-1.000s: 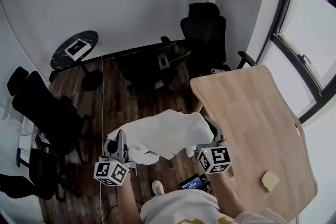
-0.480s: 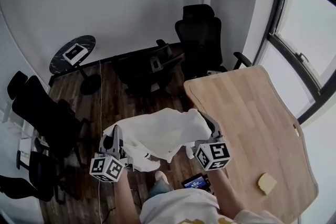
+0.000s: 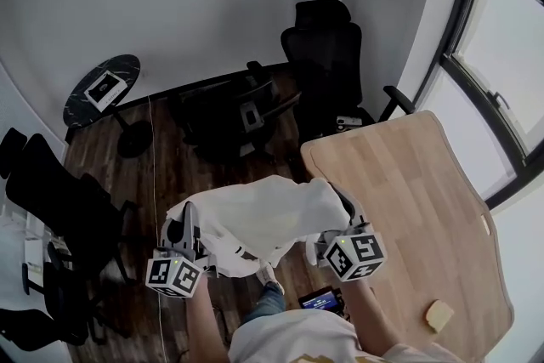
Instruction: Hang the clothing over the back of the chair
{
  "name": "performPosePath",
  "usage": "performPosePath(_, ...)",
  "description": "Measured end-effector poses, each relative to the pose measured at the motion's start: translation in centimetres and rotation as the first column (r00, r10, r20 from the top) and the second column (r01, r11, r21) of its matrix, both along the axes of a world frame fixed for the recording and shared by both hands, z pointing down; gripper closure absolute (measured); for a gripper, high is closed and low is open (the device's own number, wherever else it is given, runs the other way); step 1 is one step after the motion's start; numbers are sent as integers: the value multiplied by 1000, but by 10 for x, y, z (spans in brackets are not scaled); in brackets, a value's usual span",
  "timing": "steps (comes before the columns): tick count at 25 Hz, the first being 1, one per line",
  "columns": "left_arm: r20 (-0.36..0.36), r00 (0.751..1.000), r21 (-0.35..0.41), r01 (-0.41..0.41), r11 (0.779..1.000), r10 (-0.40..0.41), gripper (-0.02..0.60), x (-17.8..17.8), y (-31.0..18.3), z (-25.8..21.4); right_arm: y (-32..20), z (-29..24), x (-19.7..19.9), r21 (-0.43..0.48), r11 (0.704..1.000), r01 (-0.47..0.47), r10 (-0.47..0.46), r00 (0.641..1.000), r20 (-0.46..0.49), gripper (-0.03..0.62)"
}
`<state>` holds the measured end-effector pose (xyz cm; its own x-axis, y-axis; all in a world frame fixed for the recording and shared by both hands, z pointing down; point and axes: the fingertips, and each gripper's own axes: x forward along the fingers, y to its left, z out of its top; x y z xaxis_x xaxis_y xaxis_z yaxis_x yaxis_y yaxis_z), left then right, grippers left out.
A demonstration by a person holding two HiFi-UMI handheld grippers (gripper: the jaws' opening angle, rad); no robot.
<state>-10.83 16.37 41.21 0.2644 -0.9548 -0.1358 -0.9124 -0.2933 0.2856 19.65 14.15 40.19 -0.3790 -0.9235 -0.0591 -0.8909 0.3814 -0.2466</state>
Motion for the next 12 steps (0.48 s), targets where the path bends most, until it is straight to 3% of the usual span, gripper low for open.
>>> performPosePath(12, -45, 997, -16, -64, 998, 63, 551, -56, -159, -1, -149, 12, -41, -64, 995, -81, 79, 996, -34, 576)
